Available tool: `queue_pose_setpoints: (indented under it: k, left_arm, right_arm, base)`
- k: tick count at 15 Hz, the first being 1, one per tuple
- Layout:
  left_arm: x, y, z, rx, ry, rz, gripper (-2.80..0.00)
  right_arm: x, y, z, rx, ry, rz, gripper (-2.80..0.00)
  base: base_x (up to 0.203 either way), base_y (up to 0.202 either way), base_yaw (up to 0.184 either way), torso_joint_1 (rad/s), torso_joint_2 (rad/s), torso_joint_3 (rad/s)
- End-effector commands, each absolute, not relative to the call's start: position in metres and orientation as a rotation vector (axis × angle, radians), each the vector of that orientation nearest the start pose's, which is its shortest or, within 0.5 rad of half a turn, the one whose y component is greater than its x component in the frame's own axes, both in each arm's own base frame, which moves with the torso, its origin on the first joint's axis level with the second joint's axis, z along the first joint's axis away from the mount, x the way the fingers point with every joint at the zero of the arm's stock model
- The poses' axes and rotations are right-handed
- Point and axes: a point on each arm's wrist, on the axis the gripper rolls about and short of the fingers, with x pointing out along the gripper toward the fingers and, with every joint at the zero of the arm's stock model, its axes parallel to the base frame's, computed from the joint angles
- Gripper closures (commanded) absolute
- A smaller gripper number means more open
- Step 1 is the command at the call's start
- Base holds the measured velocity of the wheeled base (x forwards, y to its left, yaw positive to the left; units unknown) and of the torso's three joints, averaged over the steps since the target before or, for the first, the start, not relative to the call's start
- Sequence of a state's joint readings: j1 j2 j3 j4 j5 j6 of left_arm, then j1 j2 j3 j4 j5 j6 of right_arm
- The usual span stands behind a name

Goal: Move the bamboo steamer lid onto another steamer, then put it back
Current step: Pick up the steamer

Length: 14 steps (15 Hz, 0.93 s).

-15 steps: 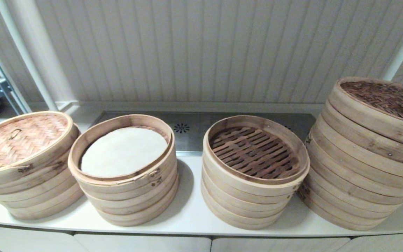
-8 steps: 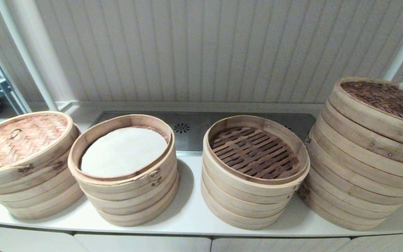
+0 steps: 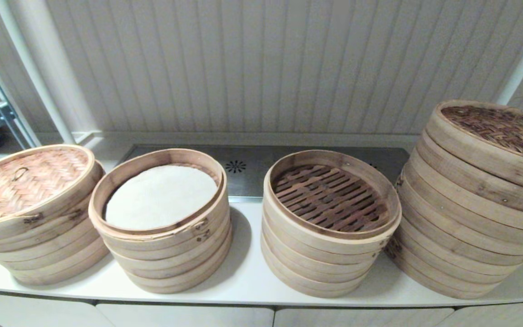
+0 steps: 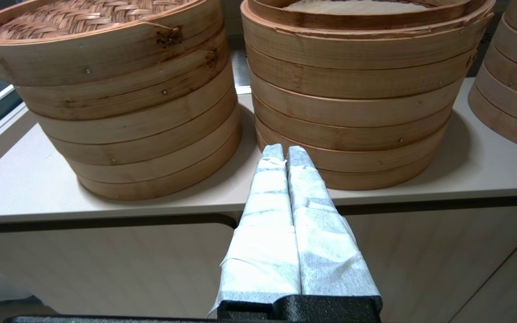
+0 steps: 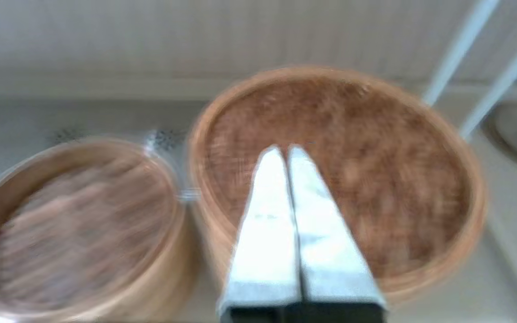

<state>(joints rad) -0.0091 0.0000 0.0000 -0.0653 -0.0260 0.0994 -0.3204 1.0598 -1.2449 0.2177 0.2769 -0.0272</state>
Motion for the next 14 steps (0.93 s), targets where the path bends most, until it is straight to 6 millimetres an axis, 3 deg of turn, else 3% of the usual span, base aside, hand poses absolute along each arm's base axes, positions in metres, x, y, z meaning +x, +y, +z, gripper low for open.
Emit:
queue_pose_setpoints:
  k: [1,3,6,12,14]
  left_arm:
    - [-0.021,0.0,0.074,0.099,-0.037,-0.032,0.0]
    - [-0.021,0.0,0.074,0.098,-0.037,-0.032,0.0]
    - [-0.021,0.0,0.074,0.098,-0.038,-0.033,0.0]
    - [-0.021,0.0,0.074,0.106,-0.034,-0.034,0.0]
    - [-0.021,0.0,0.074,0.106,-0.036,-0.035,0.0]
  right_arm:
    - [0.056,-0.011,0.363,-0.041,-0.053,-0.008,0.0]
    - [0.028,0.0,0.342,-0.027,-0.023,0.052,0.0]
    - [0.007,0.007,0.297,-0.002,0.046,0.108,0.0]
    - [0.018,0.006,0.178,0.004,0.345,0.254,0.0]
    - [0.024,0.005,0.141,-0.028,0.37,0.27,0.0]
  base:
    - [0.0,0.0,0.0,0.0,0.0,0.0]
    - [0.0,0.0,0.0,0.0,0.0,0.0]
    - [0.0,0.0,0.0,0.0,0.0,0.0]
    - [0.0,0.0,0.0,0.0,0.0,0.0]
    - [0.0,0.0,0.0,0.0,0.0,0.0]
